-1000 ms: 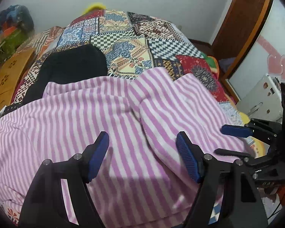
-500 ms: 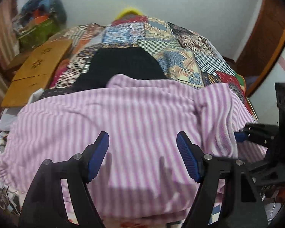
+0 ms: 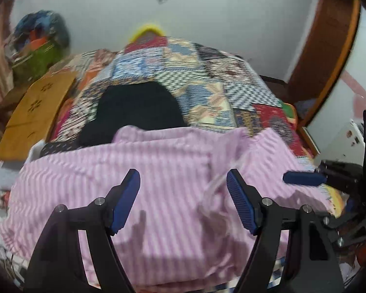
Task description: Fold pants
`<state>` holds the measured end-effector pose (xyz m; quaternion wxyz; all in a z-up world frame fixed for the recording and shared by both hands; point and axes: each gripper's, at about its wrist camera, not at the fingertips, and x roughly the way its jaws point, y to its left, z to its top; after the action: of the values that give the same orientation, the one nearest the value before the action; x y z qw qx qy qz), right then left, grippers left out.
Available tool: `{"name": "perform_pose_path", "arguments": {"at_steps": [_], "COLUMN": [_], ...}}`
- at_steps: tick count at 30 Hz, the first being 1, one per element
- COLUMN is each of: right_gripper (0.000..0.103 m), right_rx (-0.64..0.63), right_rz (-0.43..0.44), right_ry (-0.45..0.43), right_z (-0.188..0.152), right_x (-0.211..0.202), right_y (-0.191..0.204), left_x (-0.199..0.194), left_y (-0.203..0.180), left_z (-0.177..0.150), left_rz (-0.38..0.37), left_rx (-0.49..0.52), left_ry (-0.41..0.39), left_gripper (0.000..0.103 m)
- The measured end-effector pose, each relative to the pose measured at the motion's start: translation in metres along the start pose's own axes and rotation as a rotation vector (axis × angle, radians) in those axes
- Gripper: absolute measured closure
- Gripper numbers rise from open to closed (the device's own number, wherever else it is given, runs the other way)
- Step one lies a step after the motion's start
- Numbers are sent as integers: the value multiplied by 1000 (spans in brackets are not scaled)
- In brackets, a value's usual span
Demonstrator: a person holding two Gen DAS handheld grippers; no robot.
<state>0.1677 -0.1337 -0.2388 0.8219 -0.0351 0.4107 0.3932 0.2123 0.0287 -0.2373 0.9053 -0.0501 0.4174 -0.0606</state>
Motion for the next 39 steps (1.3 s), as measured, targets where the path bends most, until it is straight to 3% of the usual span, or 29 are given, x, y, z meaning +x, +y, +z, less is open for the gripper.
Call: {"name": "perform_pose_path", "arguments": {"at_steps": [4,7,11,15,19,27,32,39], "right_gripper": [50,50,50,50,50,50,50,50], "right_rx": [56,124,194,234,261,248,234,217], "right_rz": [-80,-121,-185,-218,-210,-179,-174,-175], "right_ry": [-28,-43,-66,-69,-73,-82,-78,-34], "right_z": [-16,-28,-47,-61,-68,-63,-62,-65], "right_x": [-21,-34,-52,-64,-68,-60,-56,-42], "right_y": [-29,-53,-76,-95,-104,-101,-92,-75], "left_x": [20,45,71,99,119,131,110,50], "left_y": [-39,-70,-106,-116,-97,-18,27,8], "left_z": [3,-2,-8,-6,4,28,27,1], "left_rz": [-72,-164,-213,-273,-205,174,188,64], "left_rx": [58,87,144,113,64,45,-63,-28], "left_ry": [58,151,223,299,316,229,216,165], "left_gripper": [30,30,30,30,30,30,30,30]}}
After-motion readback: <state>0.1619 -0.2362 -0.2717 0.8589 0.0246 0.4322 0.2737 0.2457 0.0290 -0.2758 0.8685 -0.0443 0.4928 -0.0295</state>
